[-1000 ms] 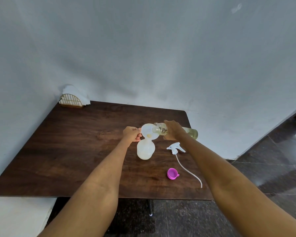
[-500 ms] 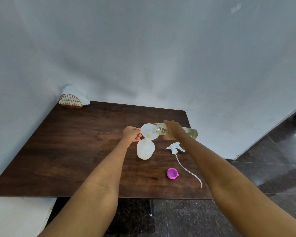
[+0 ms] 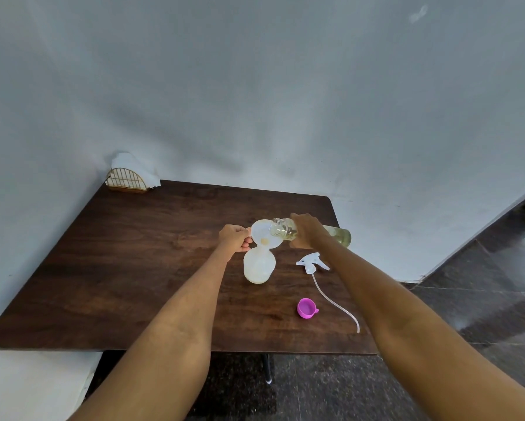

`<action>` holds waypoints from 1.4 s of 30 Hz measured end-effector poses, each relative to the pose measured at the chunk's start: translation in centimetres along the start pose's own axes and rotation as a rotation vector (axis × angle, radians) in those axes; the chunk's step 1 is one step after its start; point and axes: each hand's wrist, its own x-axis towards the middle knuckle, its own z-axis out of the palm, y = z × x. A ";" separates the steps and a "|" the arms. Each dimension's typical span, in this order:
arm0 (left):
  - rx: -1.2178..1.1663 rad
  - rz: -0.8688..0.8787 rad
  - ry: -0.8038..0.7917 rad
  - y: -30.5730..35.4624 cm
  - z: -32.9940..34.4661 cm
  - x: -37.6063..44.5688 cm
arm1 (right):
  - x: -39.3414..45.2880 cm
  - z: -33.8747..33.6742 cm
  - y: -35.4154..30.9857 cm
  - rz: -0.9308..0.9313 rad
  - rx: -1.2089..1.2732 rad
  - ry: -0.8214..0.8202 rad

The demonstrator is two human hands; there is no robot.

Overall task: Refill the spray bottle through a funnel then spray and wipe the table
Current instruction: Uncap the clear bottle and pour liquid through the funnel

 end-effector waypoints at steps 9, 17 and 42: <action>0.011 -0.001 0.002 -0.1 0.0 0.1 | -0.1 0.2 0.1 -0.006 0.002 -0.004; -0.001 -0.006 -0.008 0.0 0.0 -0.1 | -0.1 0.3 0.2 -0.006 0.000 -0.002; 0.019 0.008 0.004 0.0 0.0 -0.2 | -0.5 0.1 0.1 -0.005 0.012 -0.001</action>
